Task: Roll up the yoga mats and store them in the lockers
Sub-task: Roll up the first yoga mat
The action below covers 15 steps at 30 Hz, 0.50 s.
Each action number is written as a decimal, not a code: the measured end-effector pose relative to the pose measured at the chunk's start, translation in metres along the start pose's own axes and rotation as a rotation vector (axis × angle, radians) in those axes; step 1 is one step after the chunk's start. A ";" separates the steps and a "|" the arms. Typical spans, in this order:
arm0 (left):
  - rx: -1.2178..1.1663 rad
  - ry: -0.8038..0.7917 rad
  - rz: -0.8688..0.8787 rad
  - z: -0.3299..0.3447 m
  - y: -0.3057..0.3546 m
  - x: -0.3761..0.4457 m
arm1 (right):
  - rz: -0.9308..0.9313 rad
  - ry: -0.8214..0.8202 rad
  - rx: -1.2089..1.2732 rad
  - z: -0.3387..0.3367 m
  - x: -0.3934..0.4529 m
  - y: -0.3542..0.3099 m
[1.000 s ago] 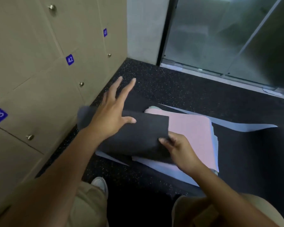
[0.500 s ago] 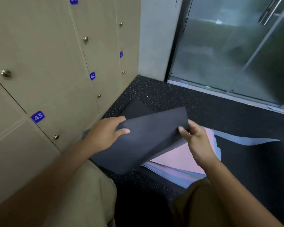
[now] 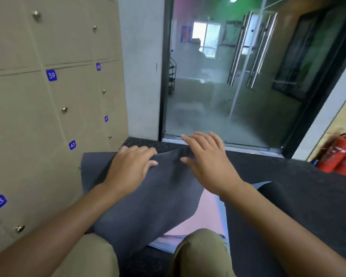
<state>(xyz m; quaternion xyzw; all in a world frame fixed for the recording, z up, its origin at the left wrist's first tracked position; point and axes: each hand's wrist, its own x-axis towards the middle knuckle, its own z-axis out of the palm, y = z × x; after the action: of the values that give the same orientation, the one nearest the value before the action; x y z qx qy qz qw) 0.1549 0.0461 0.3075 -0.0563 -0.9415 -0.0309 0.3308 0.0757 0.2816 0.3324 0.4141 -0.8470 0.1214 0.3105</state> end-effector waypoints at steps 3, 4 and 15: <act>0.011 -0.012 0.081 -0.016 0.021 0.004 | 0.019 0.036 0.000 -0.012 -0.010 0.009; 0.007 -0.025 0.101 -0.021 0.025 0.002 | 0.029 0.049 0.022 -0.016 -0.014 0.010; -0.177 -0.106 -0.005 -0.133 0.021 -0.002 | 0.090 0.269 0.142 -0.103 -0.032 -0.004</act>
<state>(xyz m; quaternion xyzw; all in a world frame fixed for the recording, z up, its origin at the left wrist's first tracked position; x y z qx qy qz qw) 0.2415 0.0544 0.4098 -0.0846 -0.9514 -0.1115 0.2742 0.1377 0.3469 0.3920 0.3768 -0.8047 0.2492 0.3851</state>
